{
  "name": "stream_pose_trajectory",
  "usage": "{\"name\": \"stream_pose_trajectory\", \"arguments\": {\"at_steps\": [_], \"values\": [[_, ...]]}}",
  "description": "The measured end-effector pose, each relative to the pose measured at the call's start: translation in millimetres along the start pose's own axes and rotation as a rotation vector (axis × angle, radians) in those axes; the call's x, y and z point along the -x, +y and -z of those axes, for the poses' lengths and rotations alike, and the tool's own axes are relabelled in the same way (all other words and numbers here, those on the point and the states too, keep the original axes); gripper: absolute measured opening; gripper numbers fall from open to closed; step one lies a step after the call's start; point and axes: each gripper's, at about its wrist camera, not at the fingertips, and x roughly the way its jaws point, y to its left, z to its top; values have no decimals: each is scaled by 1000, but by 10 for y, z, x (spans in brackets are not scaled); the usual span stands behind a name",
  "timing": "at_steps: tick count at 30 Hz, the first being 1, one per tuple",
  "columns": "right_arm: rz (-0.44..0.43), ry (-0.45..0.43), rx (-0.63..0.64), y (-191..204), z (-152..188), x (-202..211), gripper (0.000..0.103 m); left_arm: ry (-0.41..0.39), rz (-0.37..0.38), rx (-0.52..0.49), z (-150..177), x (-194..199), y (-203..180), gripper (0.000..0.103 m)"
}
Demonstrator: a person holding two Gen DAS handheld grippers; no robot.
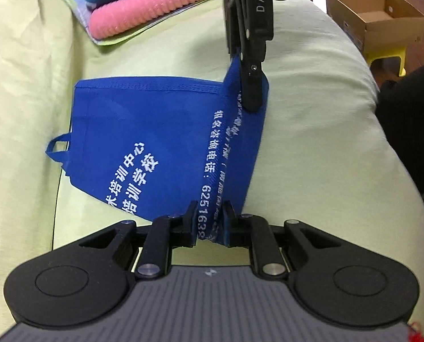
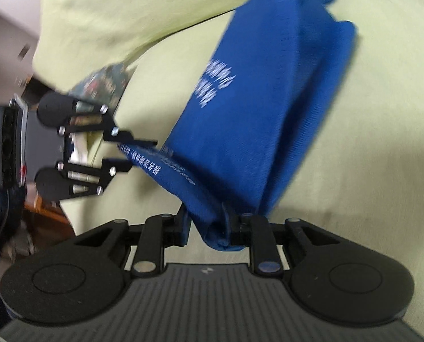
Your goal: Fold shopping bag
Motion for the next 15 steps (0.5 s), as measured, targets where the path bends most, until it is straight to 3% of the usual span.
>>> {"name": "stream_pose_trajectory", "arguments": {"at_steps": [5,9,15], "values": [[38,-45,-74,-55,2,-2,19,-4,-8,28,30,-70,70,20],[59,-72,-103,-58,46,-10,18,-22,-21,75,50,-95,137,28],[95,-89,-102,-53,75,-18,18,-15,-129,82,75,57,82,31]]}}
